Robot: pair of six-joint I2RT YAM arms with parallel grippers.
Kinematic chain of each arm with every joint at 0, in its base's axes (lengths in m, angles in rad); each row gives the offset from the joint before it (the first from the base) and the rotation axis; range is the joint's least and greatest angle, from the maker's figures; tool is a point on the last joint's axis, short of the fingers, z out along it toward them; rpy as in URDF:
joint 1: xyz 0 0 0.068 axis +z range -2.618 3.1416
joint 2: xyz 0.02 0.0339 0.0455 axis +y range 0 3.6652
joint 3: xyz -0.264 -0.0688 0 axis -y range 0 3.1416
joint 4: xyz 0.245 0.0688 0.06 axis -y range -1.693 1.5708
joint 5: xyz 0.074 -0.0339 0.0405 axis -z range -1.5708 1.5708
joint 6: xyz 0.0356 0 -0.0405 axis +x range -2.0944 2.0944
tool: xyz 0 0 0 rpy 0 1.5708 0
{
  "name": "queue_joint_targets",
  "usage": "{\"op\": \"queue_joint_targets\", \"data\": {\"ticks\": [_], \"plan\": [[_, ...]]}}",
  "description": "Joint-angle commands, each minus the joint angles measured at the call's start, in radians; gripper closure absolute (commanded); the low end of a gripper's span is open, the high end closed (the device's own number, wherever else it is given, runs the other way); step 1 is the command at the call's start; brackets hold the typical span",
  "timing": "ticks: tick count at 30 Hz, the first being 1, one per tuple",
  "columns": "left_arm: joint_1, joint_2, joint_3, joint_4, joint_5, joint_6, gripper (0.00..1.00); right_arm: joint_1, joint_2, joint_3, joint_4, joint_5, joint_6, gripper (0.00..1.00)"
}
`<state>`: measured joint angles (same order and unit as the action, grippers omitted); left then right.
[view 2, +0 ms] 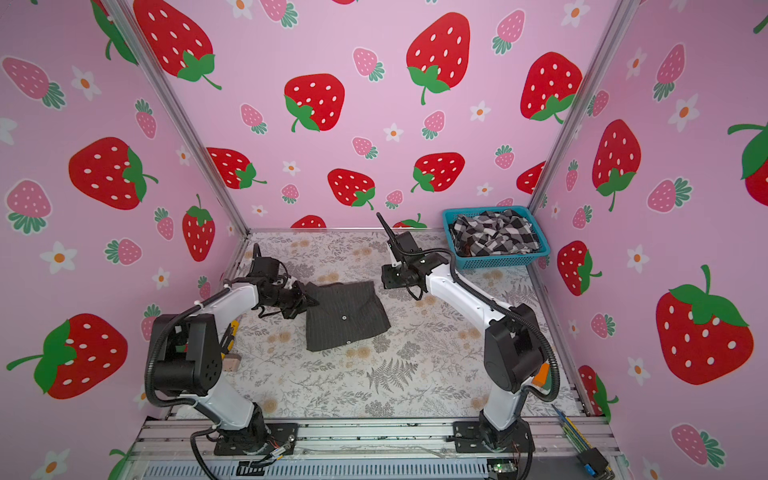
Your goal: Fold and stack the long sleeve shirts
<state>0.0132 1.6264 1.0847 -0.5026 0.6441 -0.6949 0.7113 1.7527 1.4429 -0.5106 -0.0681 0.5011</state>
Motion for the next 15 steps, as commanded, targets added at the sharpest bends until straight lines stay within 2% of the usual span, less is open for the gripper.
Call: {"op": "queue_joint_targets", "data": {"ticks": [1,7,9,15], "plan": [[0.012,-0.068,0.097,-0.12,-0.013,0.029,1.0,0.045,0.017,-0.102,0.081,-0.086,0.073,0.52],[0.013,-0.108,0.12,-0.119,0.008,-0.024,1.0,0.153,0.174,-0.037,0.175,-0.213,0.134,0.55],[0.012,-0.12,0.133,-0.142,0.001,-0.019,1.0,0.182,0.249,0.051,0.175,-0.234,0.142,0.55],[0.011,-0.165,0.286,-0.296,-0.05,0.007,1.0,0.237,0.52,0.358,0.314,-0.454,0.251,0.55]]}}
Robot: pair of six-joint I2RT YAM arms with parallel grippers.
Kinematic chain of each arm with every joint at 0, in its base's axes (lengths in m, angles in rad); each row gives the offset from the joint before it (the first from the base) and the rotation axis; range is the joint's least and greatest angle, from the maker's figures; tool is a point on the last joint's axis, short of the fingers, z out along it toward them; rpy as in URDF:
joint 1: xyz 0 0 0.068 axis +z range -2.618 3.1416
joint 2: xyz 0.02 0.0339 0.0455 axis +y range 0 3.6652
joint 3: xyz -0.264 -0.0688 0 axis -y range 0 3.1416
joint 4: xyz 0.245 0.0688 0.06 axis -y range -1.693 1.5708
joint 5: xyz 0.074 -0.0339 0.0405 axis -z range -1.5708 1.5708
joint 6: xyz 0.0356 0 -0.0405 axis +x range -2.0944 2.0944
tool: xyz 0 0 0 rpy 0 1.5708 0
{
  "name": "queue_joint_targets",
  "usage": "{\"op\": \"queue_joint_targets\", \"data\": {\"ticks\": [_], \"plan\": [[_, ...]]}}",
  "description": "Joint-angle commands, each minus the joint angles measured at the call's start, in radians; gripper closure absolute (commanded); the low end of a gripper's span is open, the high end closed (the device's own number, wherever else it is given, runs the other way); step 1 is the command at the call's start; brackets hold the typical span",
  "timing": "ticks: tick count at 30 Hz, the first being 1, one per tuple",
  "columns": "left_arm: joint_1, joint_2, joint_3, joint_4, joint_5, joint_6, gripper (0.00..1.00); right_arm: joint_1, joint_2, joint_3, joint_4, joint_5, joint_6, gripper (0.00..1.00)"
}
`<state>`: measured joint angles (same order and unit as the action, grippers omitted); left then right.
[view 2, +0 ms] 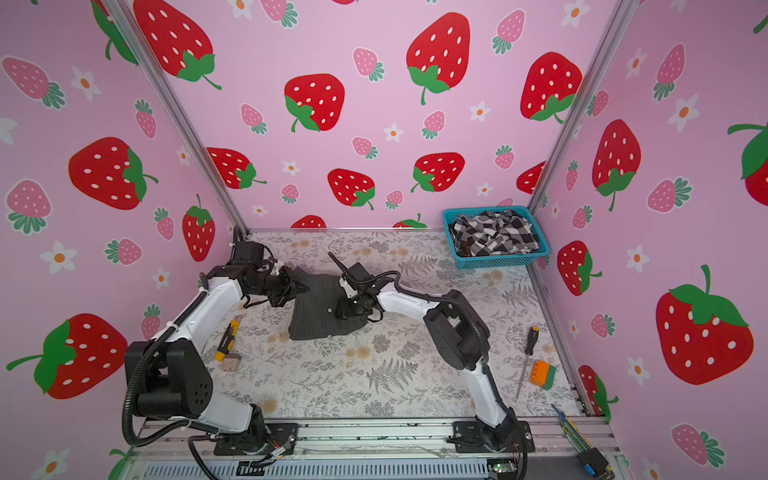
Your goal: Fold and stack the long sleeve shirts
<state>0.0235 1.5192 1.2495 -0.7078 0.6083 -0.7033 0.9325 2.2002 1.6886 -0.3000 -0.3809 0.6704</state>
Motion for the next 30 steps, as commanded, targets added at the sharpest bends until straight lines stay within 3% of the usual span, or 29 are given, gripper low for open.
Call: {"op": "queue_joint_targets", "data": {"ticks": [1,3,5,6,8,10,13,17,21,25,27,30], "plan": [[-0.009,-0.07,0.174,-0.136,-0.043,0.027,1.0,0.026,0.119,0.183,0.114,-0.18,0.098,0.54],[-0.038,-0.087,0.273,-0.219,-0.115,0.052,1.0,0.036,0.187,0.304,0.116,-0.231,0.121,0.55],[-0.097,-0.091,0.37,-0.31,-0.223,0.089,1.0,0.018,0.199,0.384,0.005,-0.179,0.086,0.55],[-0.15,-0.083,0.424,-0.368,-0.314,0.116,1.0,-0.004,0.158,0.339,-0.022,-0.133,0.076,0.54],[-0.252,-0.056,0.482,-0.459,-0.521,0.139,1.0,-0.077,0.012,0.127,0.017,-0.085,0.09,0.52],[-0.36,-0.007,0.477,-0.502,-0.66,0.143,1.0,-0.177,-0.186,-0.159,0.052,-0.022,0.069,0.49],[-0.565,0.135,0.463,-0.535,-0.952,0.146,1.0,-0.322,-0.434,-0.442,-0.009,0.049,-0.013,0.49],[-0.739,0.462,0.533,-0.564,-1.141,0.1,1.0,-0.477,-0.733,-0.671,-0.123,0.126,-0.086,0.49],[-0.868,0.714,0.794,-0.656,-1.179,0.041,1.0,-0.58,-0.944,-0.755,-0.238,0.169,-0.097,0.49],[-0.972,0.785,1.028,-0.711,-1.159,0.031,1.0,-0.641,-1.029,-0.796,-0.298,0.163,-0.098,0.49],[-1.002,0.805,1.083,-0.712,-1.102,0.033,1.0,-0.674,-1.053,-0.827,-0.31,0.157,-0.105,0.49],[-1.03,0.81,1.023,-0.639,-0.948,0.034,0.96,-0.729,-1.079,-0.866,-0.309,0.135,-0.111,0.49]]}}
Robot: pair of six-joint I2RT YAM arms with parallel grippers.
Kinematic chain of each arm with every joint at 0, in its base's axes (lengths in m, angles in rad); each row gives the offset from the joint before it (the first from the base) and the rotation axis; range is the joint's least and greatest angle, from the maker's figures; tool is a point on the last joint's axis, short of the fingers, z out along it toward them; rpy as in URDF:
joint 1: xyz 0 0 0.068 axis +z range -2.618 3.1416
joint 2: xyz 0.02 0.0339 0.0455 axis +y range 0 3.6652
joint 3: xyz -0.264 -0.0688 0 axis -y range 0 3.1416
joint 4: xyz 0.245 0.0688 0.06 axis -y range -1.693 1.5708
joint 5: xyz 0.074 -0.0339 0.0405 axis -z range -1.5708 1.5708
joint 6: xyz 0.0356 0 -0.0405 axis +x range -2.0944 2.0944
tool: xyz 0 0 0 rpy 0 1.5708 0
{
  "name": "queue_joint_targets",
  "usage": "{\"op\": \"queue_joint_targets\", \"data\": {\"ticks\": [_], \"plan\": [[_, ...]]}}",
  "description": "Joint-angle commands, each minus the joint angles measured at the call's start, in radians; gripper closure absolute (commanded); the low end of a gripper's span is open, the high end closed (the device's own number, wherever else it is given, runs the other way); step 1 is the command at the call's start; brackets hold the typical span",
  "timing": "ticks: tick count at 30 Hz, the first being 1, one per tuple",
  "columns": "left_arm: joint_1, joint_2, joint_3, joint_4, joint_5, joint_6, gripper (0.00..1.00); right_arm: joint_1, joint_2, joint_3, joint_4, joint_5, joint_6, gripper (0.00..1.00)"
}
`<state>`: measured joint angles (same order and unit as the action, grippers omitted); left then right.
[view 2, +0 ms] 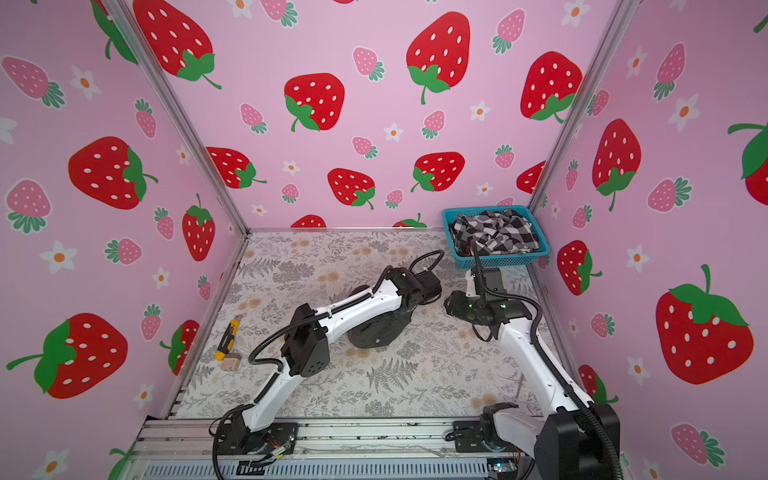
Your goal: Fold and stack the long sleeve shirts
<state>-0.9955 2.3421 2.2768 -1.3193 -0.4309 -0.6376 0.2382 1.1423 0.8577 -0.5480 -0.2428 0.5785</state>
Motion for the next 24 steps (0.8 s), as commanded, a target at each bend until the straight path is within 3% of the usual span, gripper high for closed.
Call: {"op": "queue_joint_targets", "data": {"ticks": [1,6,8,11,15,19,24], "plan": [[-0.021,-0.019,-0.033,-0.002,0.119,-0.034,1.0,-0.044,-0.031,-0.042,-0.061,-0.003,-0.018,0.49],[0.029,-0.179,-0.177,0.126,0.211,-0.079,1.0,-0.005,-0.06,-0.079,-0.044,-0.021,-0.038,0.49],[0.106,-0.25,-0.21,0.144,0.274,-0.098,1.0,0.073,-0.037,-0.102,-0.007,-0.067,-0.029,0.49],[0.222,-0.373,-0.338,0.271,0.432,-0.126,1.0,0.269,0.047,-0.125,0.154,-0.117,0.085,0.5],[0.323,-0.462,-0.44,0.313,0.538,-0.14,1.0,0.438,0.247,-0.061,0.384,-0.144,0.21,0.62],[0.368,-0.544,-0.533,0.323,0.546,-0.128,1.0,0.455,0.492,0.075,0.564,-0.216,0.25,0.72],[0.426,-0.643,-0.612,0.308,0.545,-0.114,1.0,0.517,0.837,0.417,0.636,-0.381,0.239,0.79]]}}
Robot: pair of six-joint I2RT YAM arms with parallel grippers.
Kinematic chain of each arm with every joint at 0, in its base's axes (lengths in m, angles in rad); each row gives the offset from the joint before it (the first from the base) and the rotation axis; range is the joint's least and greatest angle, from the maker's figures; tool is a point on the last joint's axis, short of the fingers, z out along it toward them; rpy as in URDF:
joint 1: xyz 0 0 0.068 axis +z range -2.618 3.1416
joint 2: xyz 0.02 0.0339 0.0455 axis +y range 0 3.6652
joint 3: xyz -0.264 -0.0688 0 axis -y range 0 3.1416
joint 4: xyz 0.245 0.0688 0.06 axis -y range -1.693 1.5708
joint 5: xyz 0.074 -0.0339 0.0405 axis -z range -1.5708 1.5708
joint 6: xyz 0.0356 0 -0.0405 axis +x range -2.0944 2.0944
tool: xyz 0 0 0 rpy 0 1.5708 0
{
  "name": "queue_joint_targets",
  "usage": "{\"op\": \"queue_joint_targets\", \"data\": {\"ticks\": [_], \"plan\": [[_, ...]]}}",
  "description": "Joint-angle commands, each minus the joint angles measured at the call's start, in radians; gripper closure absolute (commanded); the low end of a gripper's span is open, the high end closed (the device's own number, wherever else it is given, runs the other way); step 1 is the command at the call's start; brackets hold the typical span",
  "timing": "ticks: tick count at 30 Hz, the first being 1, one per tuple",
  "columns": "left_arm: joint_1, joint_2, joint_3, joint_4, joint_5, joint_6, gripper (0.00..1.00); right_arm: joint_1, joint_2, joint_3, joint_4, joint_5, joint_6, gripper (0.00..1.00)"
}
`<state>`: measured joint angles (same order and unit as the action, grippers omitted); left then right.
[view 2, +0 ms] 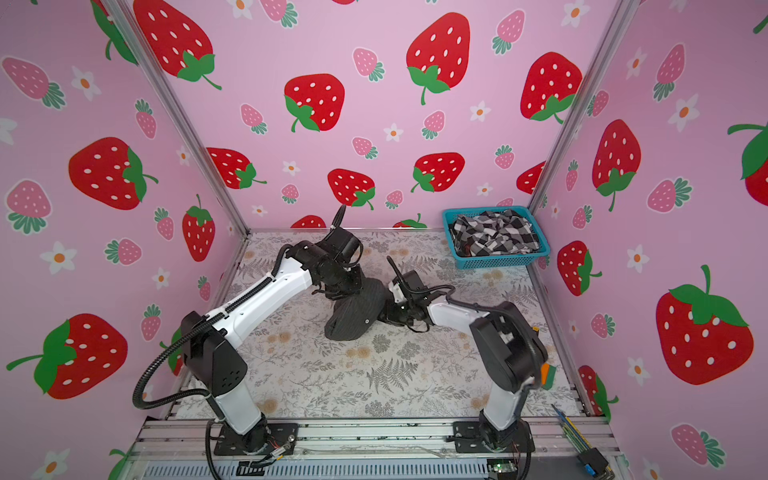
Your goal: Fold and stack the long sleeve shirts
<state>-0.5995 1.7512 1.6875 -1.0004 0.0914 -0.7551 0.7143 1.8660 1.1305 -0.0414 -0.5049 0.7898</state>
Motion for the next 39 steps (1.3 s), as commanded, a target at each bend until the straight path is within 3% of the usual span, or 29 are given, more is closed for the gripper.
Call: {"op": "queue_joint_targets", "data": {"ticks": [1,9,11,13,17,22,23,25,27,29,31,34,39], "plan": [[0.037,-0.066,-0.03,-0.018,0.021,0.005,1.0,0.054,0.164,0.209,0.129,-0.134,0.028,0.8],[0.044,-0.097,-0.072,-0.077,-0.132,0.04,1.0,0.125,0.558,0.72,0.146,-0.302,0.143,0.8],[0.029,-0.064,-0.091,-0.067,-0.185,0.045,1.0,0.102,0.585,0.762,0.041,-0.264,0.096,0.79],[0.021,0.002,-0.097,-0.073,-0.207,0.041,1.0,0.046,0.535,0.673,-0.04,-0.167,0.042,0.75],[-0.029,0.125,-0.074,-0.046,-0.232,0.023,1.0,-0.123,0.263,0.336,-0.037,-0.039,-0.069,0.59],[-0.1,0.29,0.106,-0.064,-0.19,0.001,1.0,-0.285,-0.025,0.135,-0.228,0.113,-0.252,0.49],[-0.117,0.324,0.16,-0.073,-0.168,-0.004,0.87,-0.307,-0.073,0.101,-0.267,0.145,-0.278,0.49],[-0.15,0.376,0.234,-0.071,-0.12,-0.009,0.51,-0.345,-0.142,0.053,-0.339,0.204,-0.316,0.49],[-0.179,0.399,0.269,-0.022,-0.054,-0.01,0.2,-0.361,-0.217,0.0,-0.376,0.25,-0.33,0.43],[-0.187,0.394,0.268,0.036,0.032,-0.022,0.0,-0.36,-0.282,-0.041,-0.395,0.275,-0.336,0.4],[-0.182,0.364,0.277,0.043,0.078,-0.023,0.01,-0.348,-0.353,-0.076,-0.406,0.277,-0.326,0.39],[-0.133,0.247,0.25,0.008,0.053,-0.004,0.01,-0.262,-0.437,-0.11,-0.413,0.28,-0.3,0.37],[0.079,-0.051,-0.05,0.01,-0.008,0.034,0.07,0.002,-0.384,-0.081,-0.353,0.309,-0.216,0.32]]}}
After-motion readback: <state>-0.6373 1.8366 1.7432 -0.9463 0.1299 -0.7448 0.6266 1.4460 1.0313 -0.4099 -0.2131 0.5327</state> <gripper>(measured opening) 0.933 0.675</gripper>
